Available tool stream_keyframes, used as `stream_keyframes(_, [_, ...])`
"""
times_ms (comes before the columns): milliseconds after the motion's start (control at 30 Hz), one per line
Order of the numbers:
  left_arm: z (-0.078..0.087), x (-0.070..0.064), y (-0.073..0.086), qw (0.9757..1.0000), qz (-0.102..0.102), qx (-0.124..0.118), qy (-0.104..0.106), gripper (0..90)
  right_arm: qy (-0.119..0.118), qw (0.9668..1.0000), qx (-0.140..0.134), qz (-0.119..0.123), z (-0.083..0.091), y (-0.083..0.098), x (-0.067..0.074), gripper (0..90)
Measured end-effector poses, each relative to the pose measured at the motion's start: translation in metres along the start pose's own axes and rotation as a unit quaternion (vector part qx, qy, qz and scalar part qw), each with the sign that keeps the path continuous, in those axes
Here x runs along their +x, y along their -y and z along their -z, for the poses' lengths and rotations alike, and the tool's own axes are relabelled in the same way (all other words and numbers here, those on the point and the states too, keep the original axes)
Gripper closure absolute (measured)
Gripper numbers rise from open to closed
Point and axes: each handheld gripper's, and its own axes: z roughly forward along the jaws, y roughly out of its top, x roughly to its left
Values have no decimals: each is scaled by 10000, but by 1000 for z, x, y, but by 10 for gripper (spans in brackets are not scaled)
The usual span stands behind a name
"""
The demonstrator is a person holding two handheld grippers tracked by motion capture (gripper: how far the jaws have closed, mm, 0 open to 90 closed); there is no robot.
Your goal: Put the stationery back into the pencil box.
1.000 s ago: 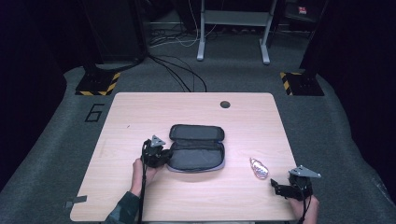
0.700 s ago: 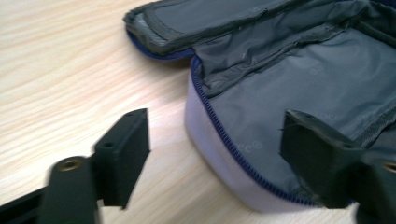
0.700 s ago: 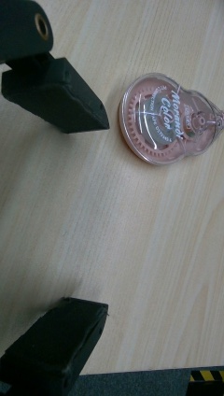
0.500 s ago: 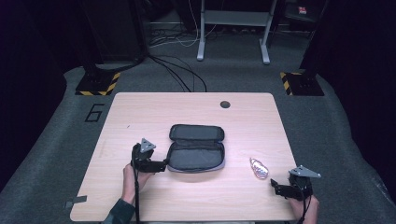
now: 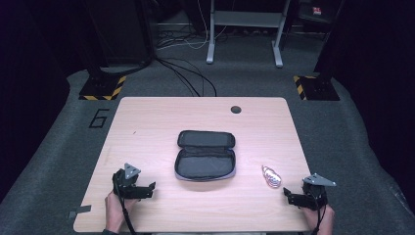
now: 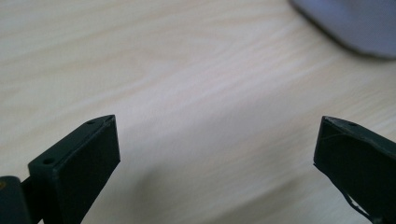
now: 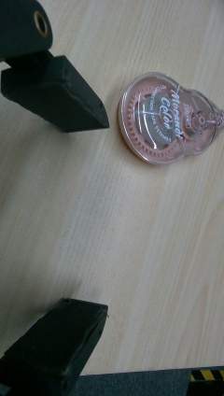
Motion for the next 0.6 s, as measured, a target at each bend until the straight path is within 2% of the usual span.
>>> stream_keyframes(33, [-1,0,4,10000,46,34,-19,3,1,10000,0,5,0,0,0,91])
stream_keyframes(67, [-1,2,7,9999,95,-29,49,3,0,10000,-5,7,0,0,0,90])
stream_keyframes(133, [-1,4,10,9997,161,-155,39,2,17,10000,25,7,0,-1,1,89])
stream_keyframes(200, [-1,6,11,9996,205,-149,114,1,4,10000,-2,6,-1,-1,1,87])
stream_keyframes(367, [-1,8,10,9996,112,-113,221,2,46,10000,18,8,0,-1,3,87])
stream_keyframes(433, [-2,8,10,9996,116,-125,219,3,88,9999,-25,102,0,0,3,94])
stream_keyframes(467, [-2,8,10,9996,108,-124,236,2,16,10000,4,94,1,-1,4,91])
stream_keyframes(600, [-3,9,9,9995,47,-113,276,2,4,9997,82,220,1,-2,6,68])
